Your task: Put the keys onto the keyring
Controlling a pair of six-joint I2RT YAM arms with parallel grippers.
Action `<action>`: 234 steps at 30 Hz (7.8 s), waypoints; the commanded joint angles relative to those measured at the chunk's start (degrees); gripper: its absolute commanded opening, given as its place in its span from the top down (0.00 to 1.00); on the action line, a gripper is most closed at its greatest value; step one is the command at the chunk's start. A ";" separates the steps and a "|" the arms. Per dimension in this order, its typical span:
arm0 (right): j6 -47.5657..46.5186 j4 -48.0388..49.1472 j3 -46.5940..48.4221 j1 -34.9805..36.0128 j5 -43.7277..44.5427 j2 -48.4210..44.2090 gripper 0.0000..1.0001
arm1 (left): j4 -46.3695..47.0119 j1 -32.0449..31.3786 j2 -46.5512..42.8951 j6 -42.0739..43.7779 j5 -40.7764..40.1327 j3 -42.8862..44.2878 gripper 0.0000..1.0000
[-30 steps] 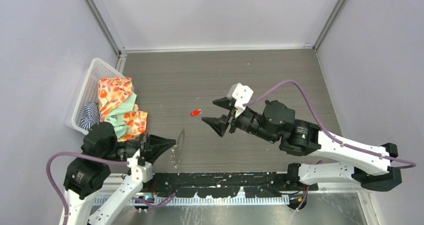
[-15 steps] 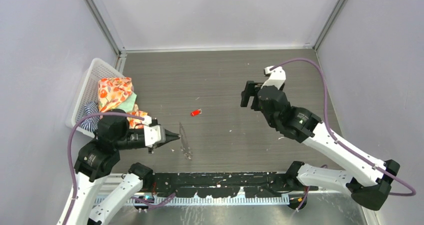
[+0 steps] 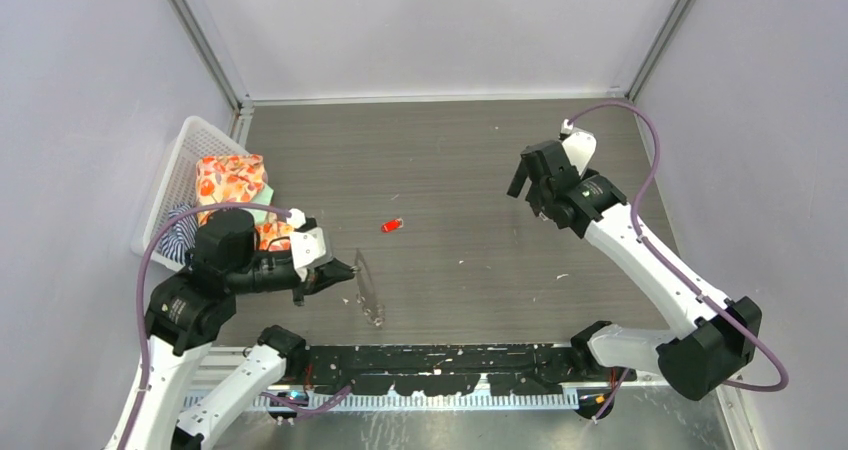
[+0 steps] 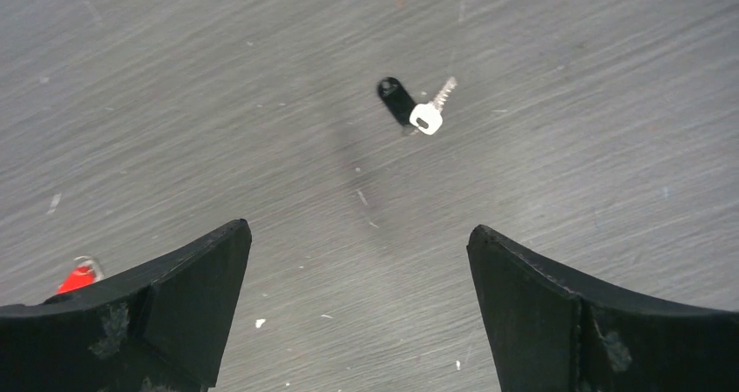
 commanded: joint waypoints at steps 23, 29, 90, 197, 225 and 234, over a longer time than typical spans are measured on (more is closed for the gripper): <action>-0.22 15.66 -14.83 -14.06 -7.67 6.99 0.19 | -10.59 -0.01 3.94 0.44 -3.36 3.05 1.00; -1.22 15.17 -14.75 -14.07 -9.34 9.13 0.19 | -9.71 -0.01 3.40 -0.51 -3.65 3.11 1.00; -5.55 21.04 -5.84 -20.91 -16.79 28.84 0.63 | -11.47 -0.01 4.69 4.12 -1.44 3.30 1.00; 15.60 26.87 -18.31 11.68 -10.24 20.66 0.53 | -11.03 -0.01 1.66 6.20 1.34 2.92 1.00; 5.84 28.36 -14.95 9.02 -12.62 18.84 0.99 | -11.78 -0.01 2.45 6.59 1.81 4.44 1.00; -14.27 32.11 -16.17 15.73 -20.99 5.57 0.99 | -9.43 -0.01 2.15 4.80 2.49 2.24 1.00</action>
